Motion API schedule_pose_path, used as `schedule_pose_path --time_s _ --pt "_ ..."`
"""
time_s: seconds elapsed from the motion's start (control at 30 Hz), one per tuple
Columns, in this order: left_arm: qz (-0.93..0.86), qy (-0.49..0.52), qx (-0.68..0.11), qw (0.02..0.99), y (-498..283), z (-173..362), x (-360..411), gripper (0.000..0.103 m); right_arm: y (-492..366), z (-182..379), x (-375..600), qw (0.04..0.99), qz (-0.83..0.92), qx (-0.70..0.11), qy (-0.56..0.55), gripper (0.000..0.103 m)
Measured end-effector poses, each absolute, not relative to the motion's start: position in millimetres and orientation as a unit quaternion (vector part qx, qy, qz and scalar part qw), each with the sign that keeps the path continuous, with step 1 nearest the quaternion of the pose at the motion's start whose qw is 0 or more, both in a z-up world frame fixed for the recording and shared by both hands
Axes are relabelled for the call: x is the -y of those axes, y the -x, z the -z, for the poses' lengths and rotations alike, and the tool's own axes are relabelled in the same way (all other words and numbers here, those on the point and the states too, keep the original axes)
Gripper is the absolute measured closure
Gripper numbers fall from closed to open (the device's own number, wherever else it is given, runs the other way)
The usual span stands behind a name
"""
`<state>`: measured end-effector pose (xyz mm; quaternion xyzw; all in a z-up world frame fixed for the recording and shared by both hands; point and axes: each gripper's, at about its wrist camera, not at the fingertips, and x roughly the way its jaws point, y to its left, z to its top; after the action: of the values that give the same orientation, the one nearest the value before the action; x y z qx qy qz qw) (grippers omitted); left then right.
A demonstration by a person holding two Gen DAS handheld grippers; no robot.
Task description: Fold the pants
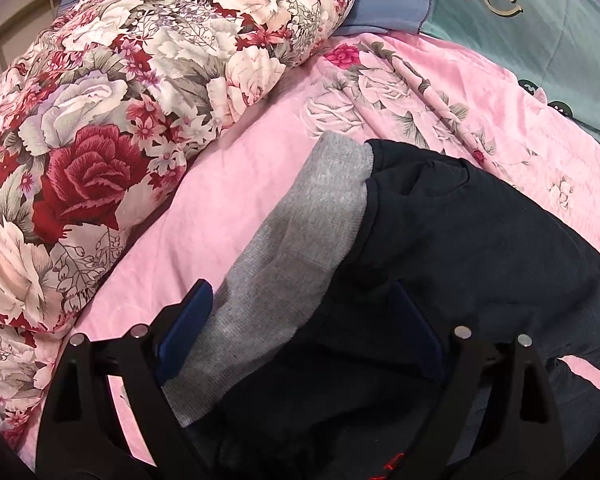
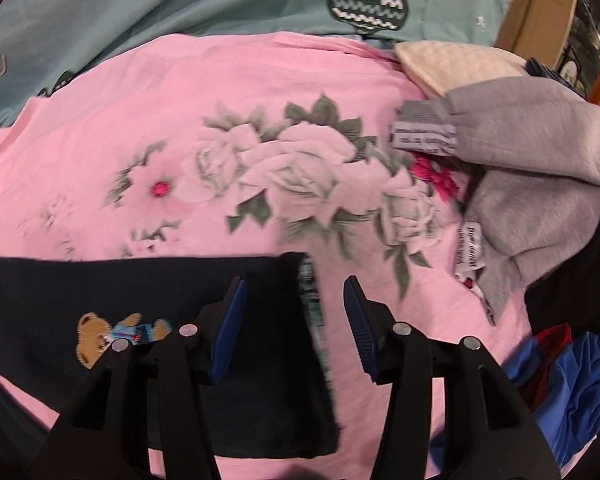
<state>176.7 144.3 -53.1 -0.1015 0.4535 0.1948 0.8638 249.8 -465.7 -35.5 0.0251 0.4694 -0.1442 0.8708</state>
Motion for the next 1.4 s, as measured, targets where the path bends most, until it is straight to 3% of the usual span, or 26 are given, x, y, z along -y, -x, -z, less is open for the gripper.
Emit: schedule_pose_path --time_s 0.3,0.4,0.43,0.7,0.73,0.8,0.83,0.87,1.0,1.03,1.07,1.13,1.4 --pt "-0.184 0.085 -0.441 0.874 -176 48 -136 0.012 -266 51 460 0.866 0.114 -0.485 -0.040 0.053" --pt "-0.181 0.080 -0.441 0.875 -176 49 -134 0.012 -265 51 455 0.869 0.101 -0.482 -0.037 0.072" --pt "-0.180 0.079 -0.441 0.876 -176 49 -133 0.012 -265 50 453 0.871 0.089 -0.482 -0.046 0.091" --pt "-0.181 0.061 -0.433 0.881 -179 47 -129 0.012 -289 19 443 0.896 0.125 -0.427 -0.016 0.093" --pt "-0.185 0.057 -0.432 0.881 -180 47 -129 0.012 -298 28 444 0.887 0.134 -0.442 -0.010 0.090" --pt "-0.185 0.052 -0.429 0.882 -181 48 -127 0.012 -311 49 444 0.865 0.157 -0.477 0.009 0.067" --pt "-0.183 0.049 -0.430 0.883 -182 48 -127 0.012 -309 47 442 0.867 0.184 -0.463 0.032 0.044" --pt "-0.180 0.044 -0.433 0.882 -182 47 -126 0.012 -308 45 440 0.863 0.201 -0.462 0.044 0.038" --pt "-0.170 0.049 -0.420 0.890 -176 29 -129 0.012 -273 11 434 0.878 0.234 -0.417 0.013 0.037" --pt "-0.170 0.049 -0.415 0.893 -176 23 -132 0.012 -262 4 430 0.888 0.223 -0.401 -0.008 0.032" --pt "-0.172 0.045 -0.411 0.894 -177 17 -133 0.012 -248 -4 424 0.900 0.198 -0.387 -0.039 0.019" --pt "-0.187 0.035 -0.408 0.893 -181 9 -138 0.012 -226 -12 408 0.915 0.143 -0.366 -0.092 0.009" --pt "-0.155 0.041 -0.460 0.873 -230 20 -158 0.013 -216 -4 311 0.906 -0.023 -0.397 -0.144 0.009"
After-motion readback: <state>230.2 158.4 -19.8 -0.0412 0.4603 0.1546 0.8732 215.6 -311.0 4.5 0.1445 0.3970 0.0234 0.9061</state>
